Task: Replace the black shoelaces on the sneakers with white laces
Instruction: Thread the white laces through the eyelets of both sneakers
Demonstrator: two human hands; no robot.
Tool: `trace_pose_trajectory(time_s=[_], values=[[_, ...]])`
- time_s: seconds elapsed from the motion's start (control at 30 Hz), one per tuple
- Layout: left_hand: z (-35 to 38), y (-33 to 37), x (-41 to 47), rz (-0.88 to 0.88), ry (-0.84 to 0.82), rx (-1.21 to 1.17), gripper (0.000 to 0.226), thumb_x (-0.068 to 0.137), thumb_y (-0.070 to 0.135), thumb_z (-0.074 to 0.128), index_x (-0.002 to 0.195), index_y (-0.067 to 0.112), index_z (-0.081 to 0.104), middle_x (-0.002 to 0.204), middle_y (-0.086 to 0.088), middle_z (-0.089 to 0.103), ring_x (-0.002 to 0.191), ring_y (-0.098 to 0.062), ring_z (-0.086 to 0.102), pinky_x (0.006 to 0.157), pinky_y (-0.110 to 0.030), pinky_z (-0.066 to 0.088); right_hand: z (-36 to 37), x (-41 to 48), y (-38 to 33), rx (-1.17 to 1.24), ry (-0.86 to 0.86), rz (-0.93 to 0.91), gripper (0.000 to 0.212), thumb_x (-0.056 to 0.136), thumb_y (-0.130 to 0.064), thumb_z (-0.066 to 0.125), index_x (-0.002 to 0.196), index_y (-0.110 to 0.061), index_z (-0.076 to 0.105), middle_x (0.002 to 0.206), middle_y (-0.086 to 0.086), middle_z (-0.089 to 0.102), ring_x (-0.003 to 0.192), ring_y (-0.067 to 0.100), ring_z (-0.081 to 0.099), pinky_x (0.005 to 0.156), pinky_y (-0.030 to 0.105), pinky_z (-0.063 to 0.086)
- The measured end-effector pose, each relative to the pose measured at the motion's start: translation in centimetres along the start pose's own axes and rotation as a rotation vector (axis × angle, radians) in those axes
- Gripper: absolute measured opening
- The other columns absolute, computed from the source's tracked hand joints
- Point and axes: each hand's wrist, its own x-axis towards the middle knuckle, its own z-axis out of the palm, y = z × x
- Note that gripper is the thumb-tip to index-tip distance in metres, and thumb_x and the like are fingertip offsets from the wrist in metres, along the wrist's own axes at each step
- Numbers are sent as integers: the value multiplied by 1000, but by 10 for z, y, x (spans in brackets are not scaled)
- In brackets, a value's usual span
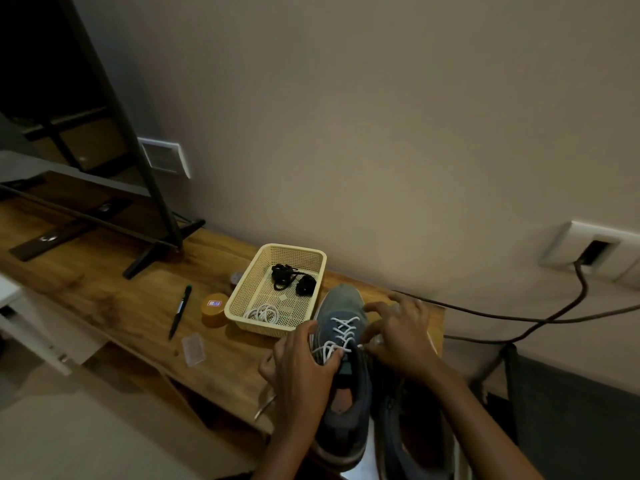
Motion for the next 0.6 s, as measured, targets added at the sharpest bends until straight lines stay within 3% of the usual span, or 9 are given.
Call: trace_pose_trajectory(time_s=[0.23,0.37,0.47,0.6], values=[[-5,4,1,7,-74,34,57,76,45,70,125,41,41,111,24,58,114,-2,49,102,-36,12,-20,-2,27,26,110,180,14,84,-40,61,92,-32,70,130,-18,48,132,18,23,108,43,13],[-6,4,1,-3,-123,-18,56,79,43,69,127,40,40,112,23,58,113,1,50,104,-34,14,-27,-6,34,47,132,322,14,88,-34,58,98,-33,68,137,-12,45,132,23,23,108,44,16],[-6,4,2,-18,-155,-65,54,79,41,69,125,40,41,109,23,58,109,3,52,104,-34,20,-17,-3,21,-8,50,180,26,86,-38,56,110,-43,62,147,-15,32,137,24,17,108,45,13],[-7,3,2,-9,-186,-74,40,77,39,70,105,41,42,100,23,58,100,5,51,101,-32,23,-3,-1,-5,-53,0,10,21,87,-39,56,105,-43,65,148,-16,29,140,24,9,110,52,2]])
